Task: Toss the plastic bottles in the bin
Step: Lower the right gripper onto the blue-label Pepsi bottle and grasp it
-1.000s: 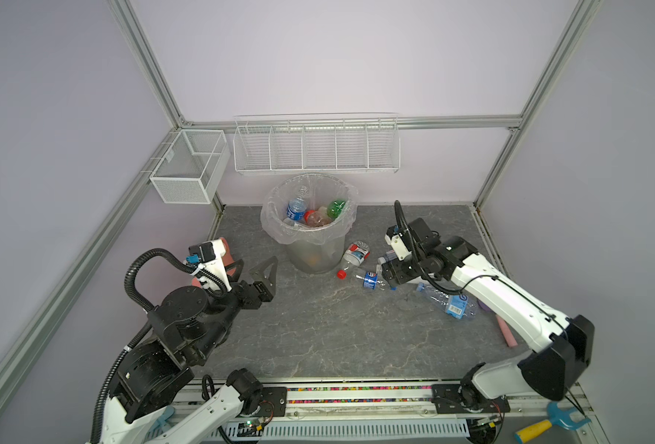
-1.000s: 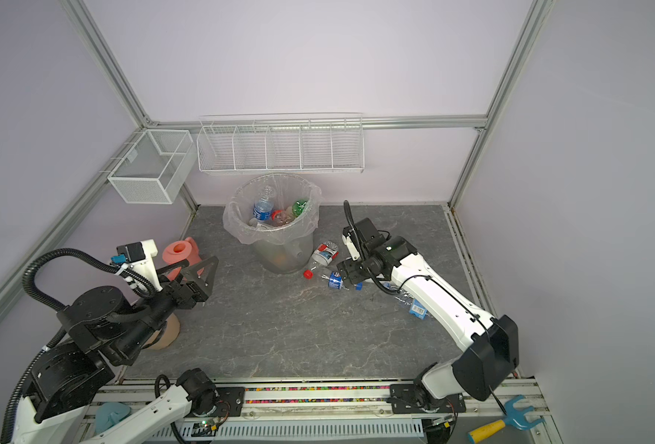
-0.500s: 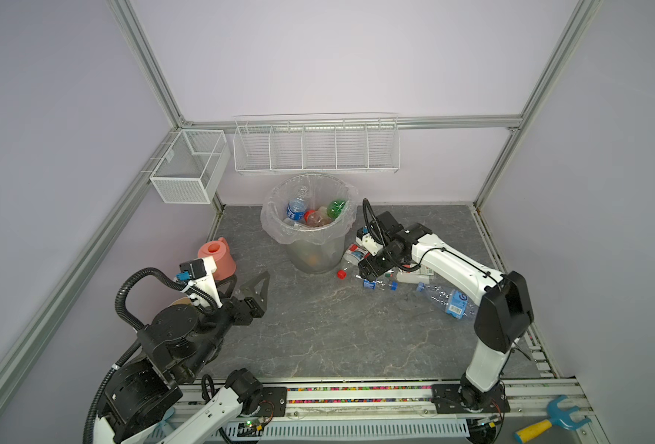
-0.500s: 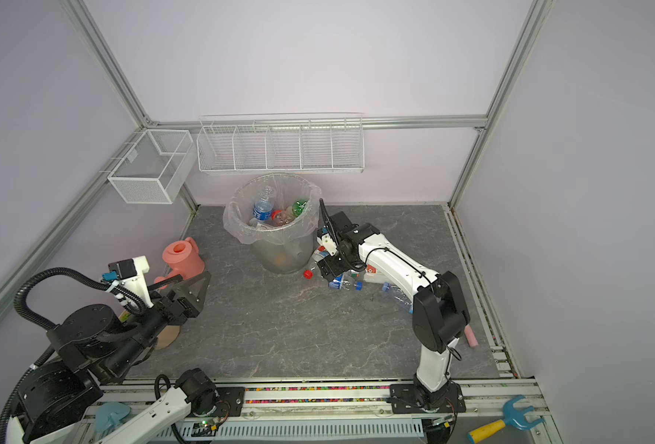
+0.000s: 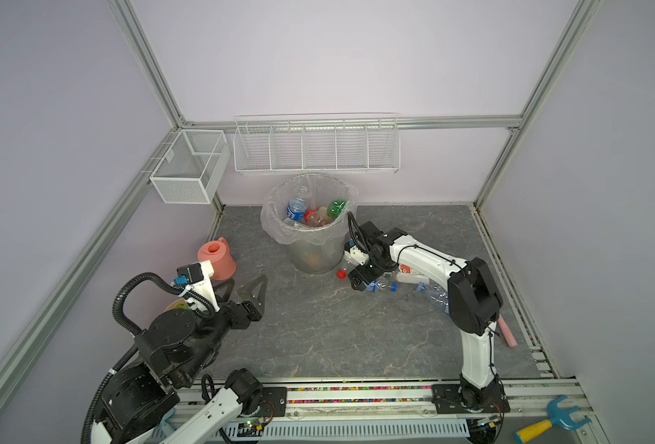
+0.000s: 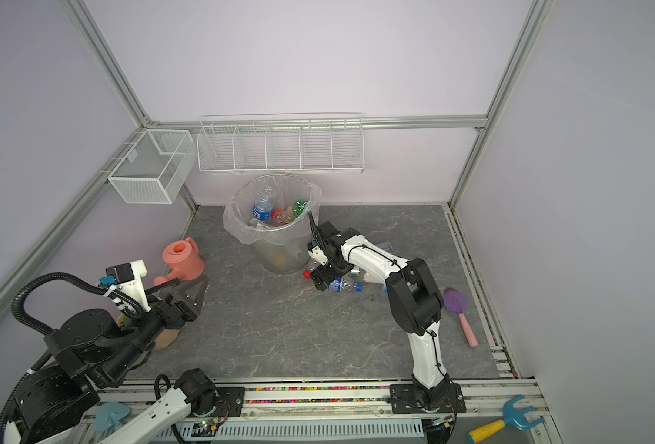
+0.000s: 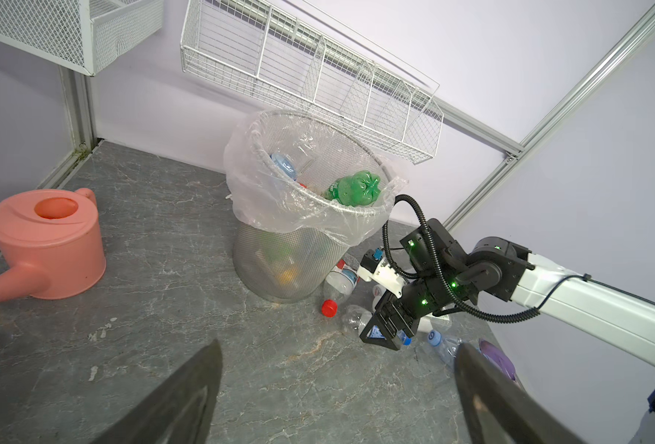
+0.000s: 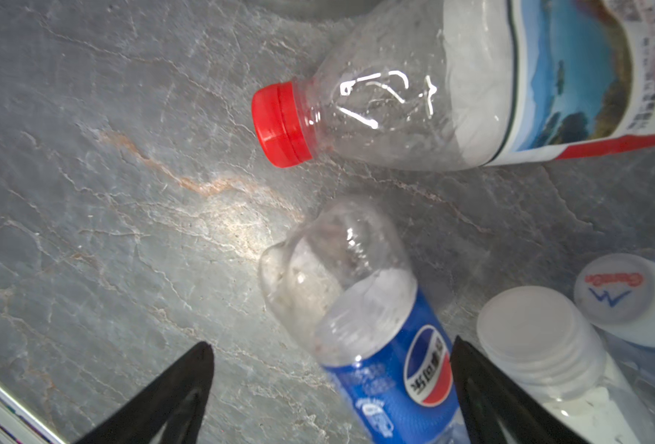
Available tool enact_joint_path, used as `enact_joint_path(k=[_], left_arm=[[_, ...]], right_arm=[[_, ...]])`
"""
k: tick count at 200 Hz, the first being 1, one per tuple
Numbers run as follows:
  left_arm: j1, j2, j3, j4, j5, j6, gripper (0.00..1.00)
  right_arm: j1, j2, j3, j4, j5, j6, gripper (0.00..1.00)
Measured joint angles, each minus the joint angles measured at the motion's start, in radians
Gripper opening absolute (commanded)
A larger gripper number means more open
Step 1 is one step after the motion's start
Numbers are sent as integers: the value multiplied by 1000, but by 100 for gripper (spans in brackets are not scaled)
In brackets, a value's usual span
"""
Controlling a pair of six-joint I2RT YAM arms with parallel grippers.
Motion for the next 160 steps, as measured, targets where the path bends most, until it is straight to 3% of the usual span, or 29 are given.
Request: enact_joint_path(k=[105,130,160], left_arm=[[0,-1,0,0,-6,0,94],[0,-5,0,0,-7,0,93],[0,-8,0,0,-9,1,93]], right_arm=[[121,3,-174,89,89,39,93],[130,-13,-214,128,102,66,81],[142,-60,-283,165,118,125,54]])
